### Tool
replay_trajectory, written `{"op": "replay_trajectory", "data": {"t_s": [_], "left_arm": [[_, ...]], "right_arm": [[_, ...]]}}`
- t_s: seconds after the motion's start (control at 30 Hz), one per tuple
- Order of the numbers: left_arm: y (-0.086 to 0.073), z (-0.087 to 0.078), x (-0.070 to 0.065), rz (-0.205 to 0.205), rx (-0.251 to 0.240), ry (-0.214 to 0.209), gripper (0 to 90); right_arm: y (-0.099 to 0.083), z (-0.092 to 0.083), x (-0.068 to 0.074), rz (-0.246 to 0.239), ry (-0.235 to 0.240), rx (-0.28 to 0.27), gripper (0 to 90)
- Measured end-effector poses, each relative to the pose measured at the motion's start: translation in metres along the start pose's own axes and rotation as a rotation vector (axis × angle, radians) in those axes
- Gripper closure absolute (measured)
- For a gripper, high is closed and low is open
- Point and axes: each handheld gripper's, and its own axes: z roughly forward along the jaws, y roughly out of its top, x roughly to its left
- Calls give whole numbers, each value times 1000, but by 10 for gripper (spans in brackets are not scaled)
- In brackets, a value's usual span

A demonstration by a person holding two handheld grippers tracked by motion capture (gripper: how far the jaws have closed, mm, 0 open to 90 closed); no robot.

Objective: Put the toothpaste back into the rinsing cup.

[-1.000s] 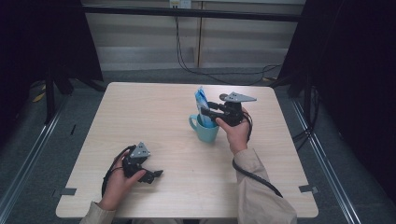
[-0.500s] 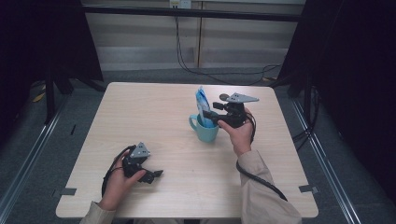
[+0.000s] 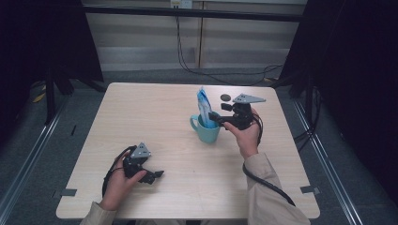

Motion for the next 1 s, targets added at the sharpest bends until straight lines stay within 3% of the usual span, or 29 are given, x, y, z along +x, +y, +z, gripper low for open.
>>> {"op": "replay_trajectory", "data": {"t_s": [0.73,1.0], "left_arm": [[0,0,0,0,-2,4,61],[0,1,0,-1,-2,4,61]], "right_arm": [[-7,-34,-2,-9,-6,15,183],[-17,-46,-3,-6,-2,29,166]]}}
